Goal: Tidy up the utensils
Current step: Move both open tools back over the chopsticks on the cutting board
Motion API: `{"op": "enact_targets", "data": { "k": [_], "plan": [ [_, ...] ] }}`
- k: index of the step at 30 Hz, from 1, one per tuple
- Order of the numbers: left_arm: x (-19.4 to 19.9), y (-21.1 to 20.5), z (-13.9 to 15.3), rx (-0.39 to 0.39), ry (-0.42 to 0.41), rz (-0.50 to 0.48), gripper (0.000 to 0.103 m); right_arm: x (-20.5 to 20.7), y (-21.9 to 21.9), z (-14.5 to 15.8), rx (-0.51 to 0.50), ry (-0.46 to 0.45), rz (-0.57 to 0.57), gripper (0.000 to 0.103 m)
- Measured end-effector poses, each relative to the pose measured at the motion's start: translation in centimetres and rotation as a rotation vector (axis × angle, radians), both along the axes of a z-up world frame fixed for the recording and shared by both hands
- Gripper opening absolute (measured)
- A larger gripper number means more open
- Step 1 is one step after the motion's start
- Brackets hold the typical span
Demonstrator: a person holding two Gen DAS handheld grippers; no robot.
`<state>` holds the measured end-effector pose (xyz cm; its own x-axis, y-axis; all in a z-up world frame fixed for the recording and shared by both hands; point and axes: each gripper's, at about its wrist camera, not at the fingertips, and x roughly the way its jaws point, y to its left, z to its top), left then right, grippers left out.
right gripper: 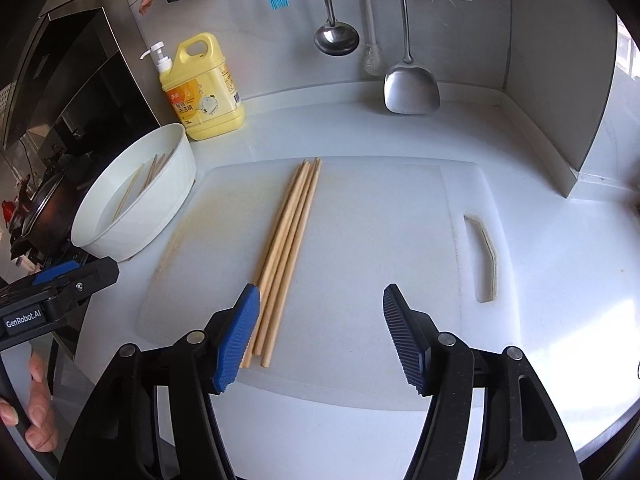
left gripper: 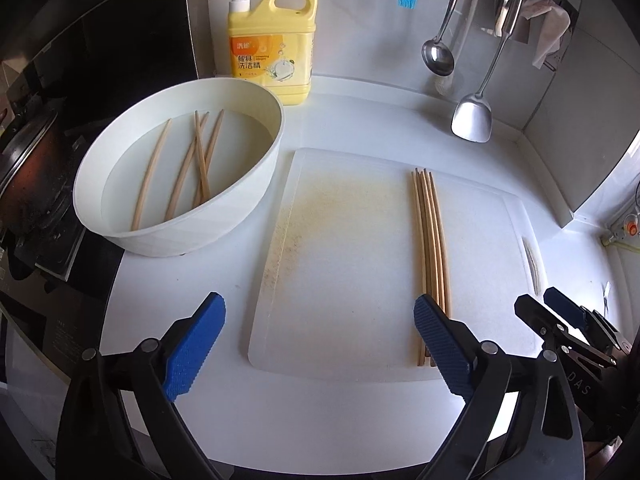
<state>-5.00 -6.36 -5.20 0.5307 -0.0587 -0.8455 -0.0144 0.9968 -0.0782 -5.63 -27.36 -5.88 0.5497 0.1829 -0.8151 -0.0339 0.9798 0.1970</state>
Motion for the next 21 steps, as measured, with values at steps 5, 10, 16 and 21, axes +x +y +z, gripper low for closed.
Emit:
{"op": "enact_targets", "data": {
  "k": [5,10,16,21],
  "plan": [
    [0.6,-0.2,-0.5,0.007,-0.002,-0.001,0.096,0.9,-0.2,-1.2,-0.018,-0.003,-0.027,0.065],
    [1.5,-0.4,-1.5,0.015,-0.034,-0.028,0.096,2.2,0.4,-2.8,-0.029,0.002,-0.047,0.066],
    [2.8,-0.7,-2.9,0.012,-0.040,-0.049,0.096,4.0,1.1,-4.1,-0.036,-0.007,-0.073,0.066],
    [3.2,-0.8,-3.5,0.018,-0.037,-0.066,0.096,5.0,2.0,-5.0,-0.052,-0.008,-0.072,0.066]
  ]
}}
